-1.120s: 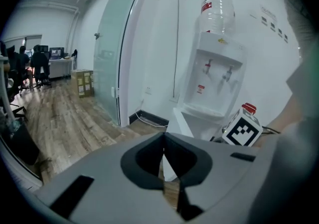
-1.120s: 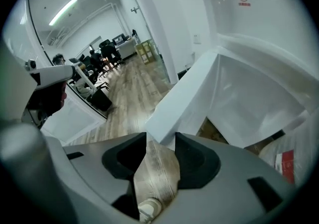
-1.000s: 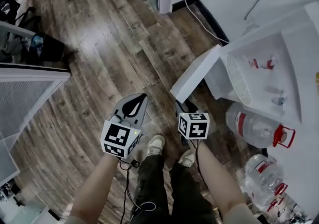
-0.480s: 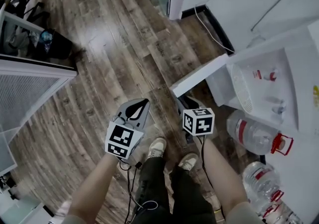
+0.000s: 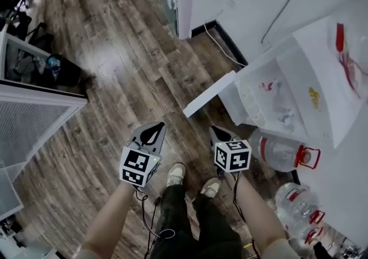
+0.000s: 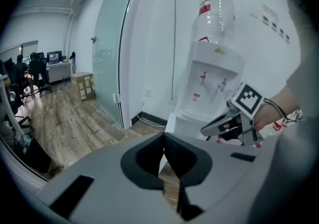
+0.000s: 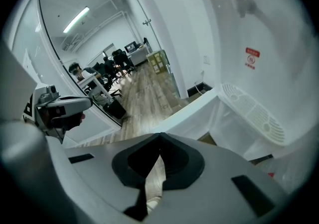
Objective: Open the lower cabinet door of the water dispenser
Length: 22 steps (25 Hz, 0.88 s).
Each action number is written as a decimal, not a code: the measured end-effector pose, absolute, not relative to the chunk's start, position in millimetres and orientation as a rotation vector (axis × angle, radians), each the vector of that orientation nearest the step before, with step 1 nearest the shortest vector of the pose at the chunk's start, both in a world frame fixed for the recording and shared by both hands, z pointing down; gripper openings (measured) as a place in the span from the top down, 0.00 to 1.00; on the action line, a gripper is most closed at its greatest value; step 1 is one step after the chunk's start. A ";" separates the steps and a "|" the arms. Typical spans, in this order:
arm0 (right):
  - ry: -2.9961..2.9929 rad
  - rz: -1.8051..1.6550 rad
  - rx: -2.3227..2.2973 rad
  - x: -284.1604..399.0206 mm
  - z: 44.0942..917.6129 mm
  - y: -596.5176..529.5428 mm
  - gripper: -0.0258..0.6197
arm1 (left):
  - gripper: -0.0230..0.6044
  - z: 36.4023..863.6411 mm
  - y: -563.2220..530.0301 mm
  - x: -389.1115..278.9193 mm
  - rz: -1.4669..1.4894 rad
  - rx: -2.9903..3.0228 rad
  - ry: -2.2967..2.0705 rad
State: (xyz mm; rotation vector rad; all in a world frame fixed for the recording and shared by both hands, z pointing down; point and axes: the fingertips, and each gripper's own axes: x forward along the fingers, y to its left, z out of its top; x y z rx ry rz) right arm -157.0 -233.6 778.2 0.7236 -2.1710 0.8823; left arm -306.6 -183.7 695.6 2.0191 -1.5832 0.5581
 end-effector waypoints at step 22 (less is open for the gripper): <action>-2.398 0.677 0.971 -34.5 452.5 -245.4 0.95 | 0.95 441.3 -213.7 -205.0 0.565 2.307 -1.528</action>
